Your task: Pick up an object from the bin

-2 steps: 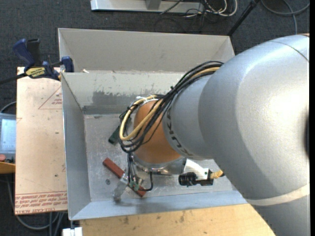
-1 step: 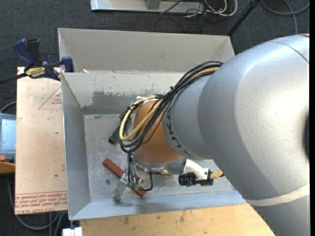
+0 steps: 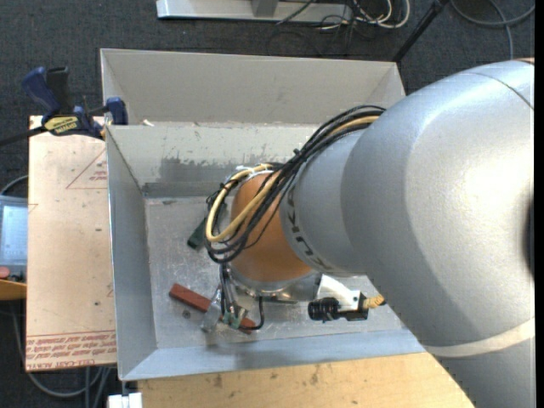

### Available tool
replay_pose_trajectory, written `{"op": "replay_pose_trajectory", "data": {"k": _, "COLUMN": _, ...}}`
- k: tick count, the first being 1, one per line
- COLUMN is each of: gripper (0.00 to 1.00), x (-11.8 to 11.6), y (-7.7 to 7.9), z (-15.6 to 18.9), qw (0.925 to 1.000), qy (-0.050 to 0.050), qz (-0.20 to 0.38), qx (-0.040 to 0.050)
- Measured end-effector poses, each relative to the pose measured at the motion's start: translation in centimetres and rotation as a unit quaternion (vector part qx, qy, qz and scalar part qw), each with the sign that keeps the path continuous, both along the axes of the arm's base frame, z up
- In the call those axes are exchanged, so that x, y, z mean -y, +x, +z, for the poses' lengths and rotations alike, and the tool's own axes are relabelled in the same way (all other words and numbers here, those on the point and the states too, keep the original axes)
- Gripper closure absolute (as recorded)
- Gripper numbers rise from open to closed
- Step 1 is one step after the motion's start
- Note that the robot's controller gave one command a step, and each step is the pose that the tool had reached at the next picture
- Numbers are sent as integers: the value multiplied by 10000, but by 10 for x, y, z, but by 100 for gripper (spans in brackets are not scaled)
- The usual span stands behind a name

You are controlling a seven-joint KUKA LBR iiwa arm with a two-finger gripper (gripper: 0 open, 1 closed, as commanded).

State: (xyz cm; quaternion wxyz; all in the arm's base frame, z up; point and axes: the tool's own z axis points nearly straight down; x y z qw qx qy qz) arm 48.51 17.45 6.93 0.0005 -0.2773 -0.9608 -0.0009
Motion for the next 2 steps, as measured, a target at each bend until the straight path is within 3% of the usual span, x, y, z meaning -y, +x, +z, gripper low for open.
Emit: {"op": "replay_pose_trajectory", "data": {"k": 2, "gripper": 100, "x": -1, "y": 3, "z": 119, "qw": 10000, "qy": 3, "qz": 28, "qx": 33}}
